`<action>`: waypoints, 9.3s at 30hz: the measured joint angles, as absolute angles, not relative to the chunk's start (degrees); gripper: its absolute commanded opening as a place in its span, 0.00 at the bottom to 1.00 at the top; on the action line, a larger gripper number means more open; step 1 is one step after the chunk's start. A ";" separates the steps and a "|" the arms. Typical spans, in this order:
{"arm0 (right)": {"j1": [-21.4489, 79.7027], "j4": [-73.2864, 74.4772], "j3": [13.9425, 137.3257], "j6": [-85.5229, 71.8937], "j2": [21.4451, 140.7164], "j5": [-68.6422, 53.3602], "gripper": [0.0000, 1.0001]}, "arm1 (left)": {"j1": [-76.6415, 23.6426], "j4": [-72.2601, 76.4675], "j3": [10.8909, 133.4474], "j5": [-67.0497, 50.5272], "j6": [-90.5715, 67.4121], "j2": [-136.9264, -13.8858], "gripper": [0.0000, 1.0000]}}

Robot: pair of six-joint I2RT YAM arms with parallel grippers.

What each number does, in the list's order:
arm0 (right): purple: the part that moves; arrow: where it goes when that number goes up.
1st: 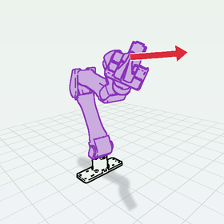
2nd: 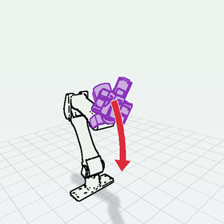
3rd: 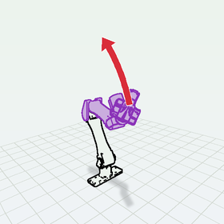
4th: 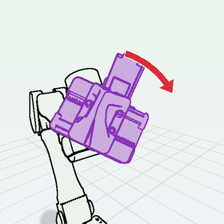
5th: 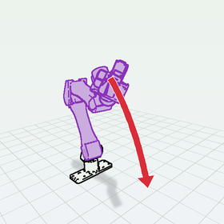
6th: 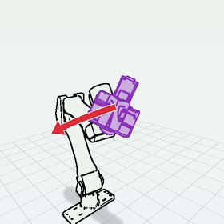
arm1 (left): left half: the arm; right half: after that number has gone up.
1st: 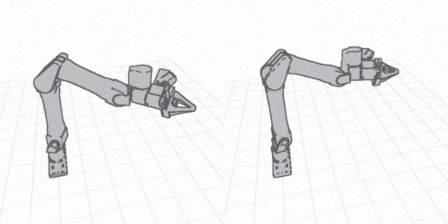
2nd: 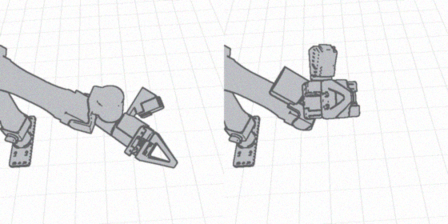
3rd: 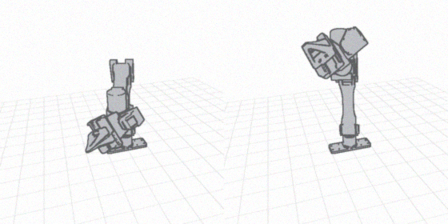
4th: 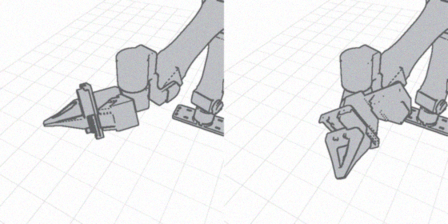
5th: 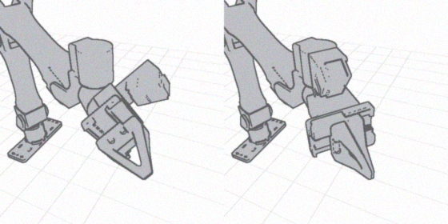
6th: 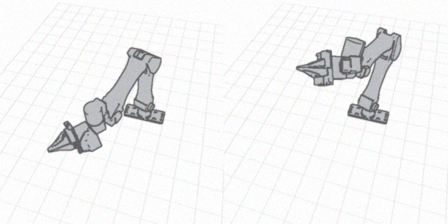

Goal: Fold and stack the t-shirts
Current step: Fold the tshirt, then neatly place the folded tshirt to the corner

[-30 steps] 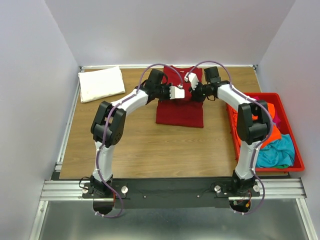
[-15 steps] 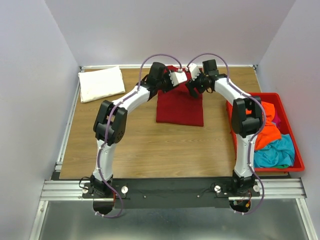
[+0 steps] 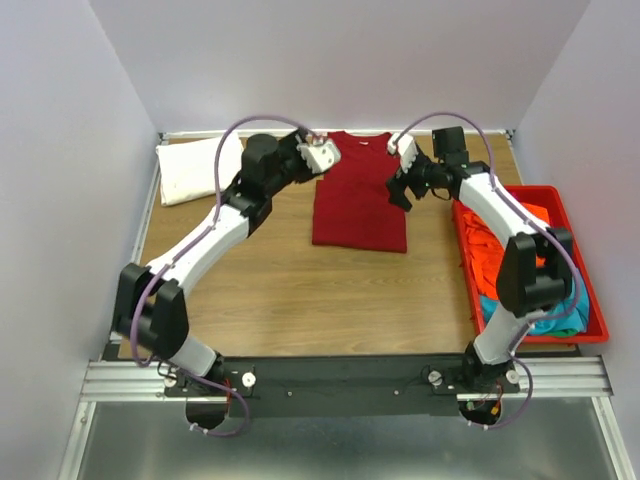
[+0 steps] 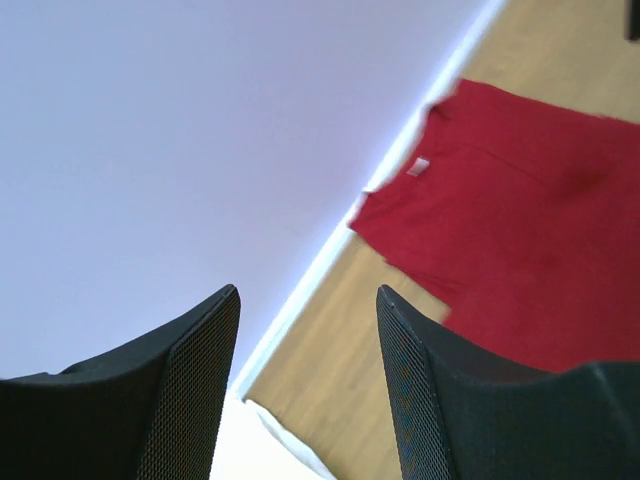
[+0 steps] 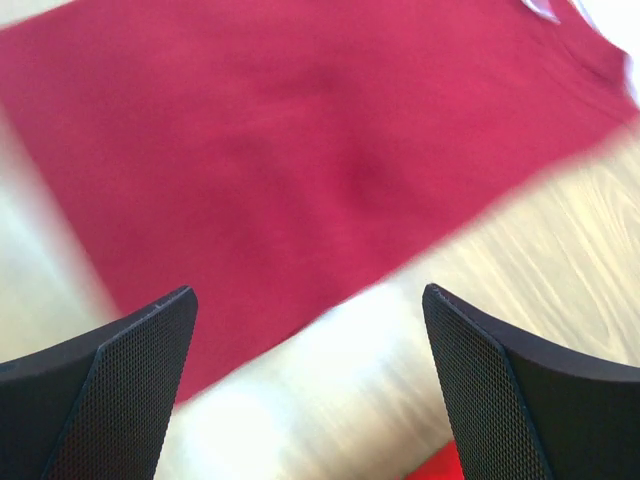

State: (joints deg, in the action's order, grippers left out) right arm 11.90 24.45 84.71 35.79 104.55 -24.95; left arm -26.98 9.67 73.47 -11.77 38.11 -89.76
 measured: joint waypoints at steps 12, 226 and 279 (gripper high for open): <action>15.42 33.19 60.29 57.30 93.10 -32.71 0.89 | -33.06 8.60 44.62 -24.99 61.65 -85.49 0.63; 10.61 20.86 91.26 21.04 114.06 -6.94 1.00 | -26.79 -6.57 101.71 -3.25 18.17 -118.30 0.83; -5.67 21.12 56.38 24.10 80.60 -57.89 0.99 | -24.34 -24.21 95.64 -23.92 -14.55 -124.95 0.00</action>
